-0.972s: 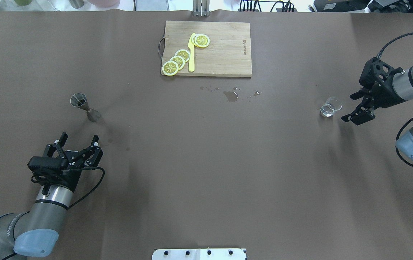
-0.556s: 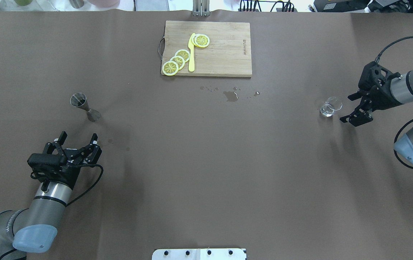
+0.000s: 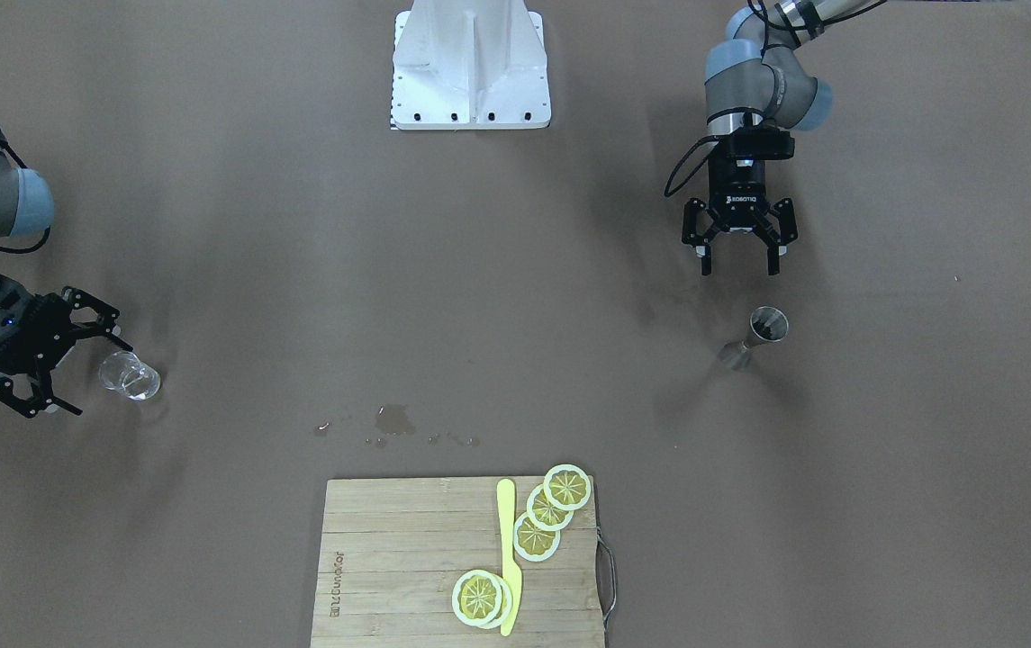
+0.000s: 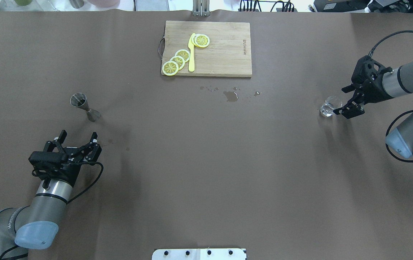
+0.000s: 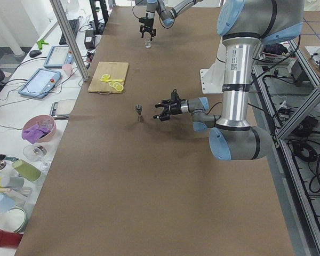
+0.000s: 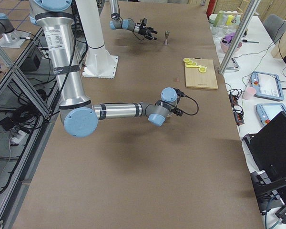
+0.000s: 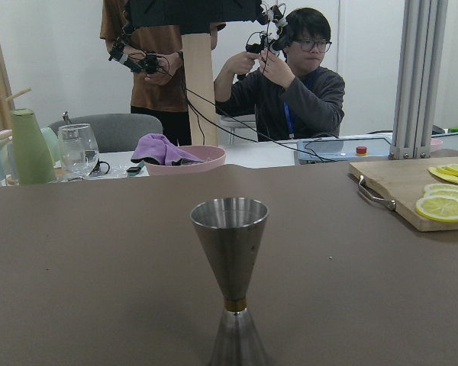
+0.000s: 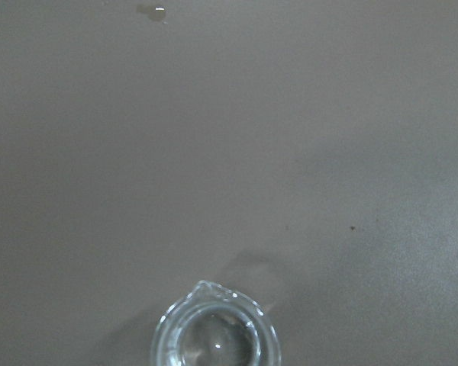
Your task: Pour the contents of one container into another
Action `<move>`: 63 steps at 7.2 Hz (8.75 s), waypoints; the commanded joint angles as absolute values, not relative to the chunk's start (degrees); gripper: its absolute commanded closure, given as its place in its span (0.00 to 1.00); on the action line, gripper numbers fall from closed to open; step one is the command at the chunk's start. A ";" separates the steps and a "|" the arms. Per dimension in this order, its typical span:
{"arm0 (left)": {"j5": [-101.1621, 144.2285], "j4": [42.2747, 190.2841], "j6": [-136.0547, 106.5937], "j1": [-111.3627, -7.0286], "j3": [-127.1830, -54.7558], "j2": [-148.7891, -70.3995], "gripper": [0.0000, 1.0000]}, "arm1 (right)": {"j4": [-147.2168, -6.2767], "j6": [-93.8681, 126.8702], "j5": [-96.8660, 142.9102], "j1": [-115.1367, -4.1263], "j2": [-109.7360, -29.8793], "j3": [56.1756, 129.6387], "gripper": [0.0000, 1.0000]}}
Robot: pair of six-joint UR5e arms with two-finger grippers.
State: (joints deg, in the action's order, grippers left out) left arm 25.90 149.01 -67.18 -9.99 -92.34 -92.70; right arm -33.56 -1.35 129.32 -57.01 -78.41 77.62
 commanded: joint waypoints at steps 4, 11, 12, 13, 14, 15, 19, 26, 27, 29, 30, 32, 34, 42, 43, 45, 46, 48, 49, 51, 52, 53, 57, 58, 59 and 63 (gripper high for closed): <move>29.18 149.15 -67.24 -13.35 -87.55 -96.76 0.02 | -33.22 -1.14 130.16 -57.04 -77.87 77.34 0.00; 33.83 149.06 -67.15 -18.80 -83.07 -101.42 0.03 | -33.31 -1.14 130.43 -55.29 -77.52 76.99 0.00; 35.23 149.06 -67.15 -19.94 -82.88 -101.51 0.03 | -33.31 -1.14 130.52 -55.11 -77.26 76.91 0.00; 35.94 149.24 -67.15 -20.73 -82.36 -101.51 0.03 | -33.22 -0.88 130.60 -54.93 -77.26 76.64 0.05; 36.03 149.24 -67.15 -20.83 -82.27 -101.60 0.03 | -33.22 -0.88 130.78 -54.93 -77.26 76.55 0.14; 36.04 149.24 -67.15 -20.83 -82.27 -101.86 0.06 | -33.22 -0.88 130.87 -54.84 -77.26 76.29 0.23; 35.86 150.12 -67.24 -20.48 -81.91 -102.22 0.14 | -33.31 -0.88 132.35 -54.93 -77.26 76.38 0.58; 35.95 152.75 -67.24 -20.22 -80.77 -102.22 0.31 | -42.68 -3.86 133.59 -56.95 -77.08 82.86 1.00; 35.95 153.54 -67.15 -20.21 -80.77 -102.13 0.31 | -46.54 -3.87 133.42 -57.39 -77.08 86.01 1.00; 35.95 153.99 -67.15 -20.13 -80.77 -101.95 0.31 | -49.29 -3.78 134.38 -58.00 -75.77 87.45 1.00; 36.03 154.07 -67.15 -20.21 -80.86 -101.95 0.45 | -53.40 -3.87 134.91 -58.62 -73.33 87.97 1.00; 36.04 154.07 -67.15 -20.21 -80.86 -101.95 0.61 | -57.04 -3.95 135.35 -58.10 -69.10 88.07 1.00; 36.04 154.16 -67.15 -20.21 -80.86 -101.95 0.70 | -57.22 -8.93 135.00 -57.48 -67.94 87.98 1.00; 35.86 155.30 -62.14 -20.13 -81.56 -106.42 1.00 | -64.50 -9.32 132.54 -57.74 -67.41 87.54 1.00; 35.69 155.22 -61.96 -20.04 -81.48 -107.65 1.00 | -64.51 -9.32 132.45 -57.57 -67.24 87.54 1.00; 35.51 154.16 -57.86 -20.04 -81.12 -112.39 1.00 | -64.51 -9.32 132.45 -58.09 -67.59 87.45 1.00; 35.51 153.20 -56.70 -19.95 -80.95 -114.15 1.00 | -65.12 -9.40 132.89 -58.88 -67.59 87.89 1.00; 35.51 145.33 -56.60 -19.78 -80.95 -120.11 1.00 | -66.44 -9.40 133.07 -59.33 -66.80 88.85 1.00; 35.42 142.76 -56.69 -19.78 -80.86 -121.89 1.00 | -66.53 -9.40 132.81 -59.07 -66.45 89.38 1.00; 35.77 138.19 -57.30 -20.30 -77.36 -128.02 1.00 | -71.67 -9.40 132.63 -58.36 -64.26 91.74 1.00; 35.86 136.08 -57.13 -20.56 -74.82 -131.45 1.00 | -75.63 -9.49 132.10 -57.05 -62.86 93.58 1.00; 35.77 134.66 -56.95 -20.74 -71.84 -134.53 1.00 | -77.07 -9.49 130.79 -56.17 -61.01 93.86 1.00; 35.33 124.90 -56.78 -20.83 -66.12 -143.94 1.00 | -96.79 -15.99 127.63 -55.72 -58.90 107.45 1.00; 35.42 124.63 -56.52 -20.74 -64.09 -145.70 1.00 | -100.60 -16.00 127.27 -55.37 -57.58 109.32 1.00; 35.42 124.63 -53.99 -20.74 -62.16 -148.07 1.00 | -101.50 -16.00 127.27 -55.37 -57.05 110.12 1.00; 35.51 124.19 -52.91 -20.57 -56.78 -152.93 1.00 | -108.71 -28.27 125.51 -56.42 -54.75 110.30 1.00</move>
State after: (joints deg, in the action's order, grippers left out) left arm 35.48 124.25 -53.04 -20.60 -57.65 -152.22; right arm -107.03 -23.83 126.18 -55.68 -54.65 110.20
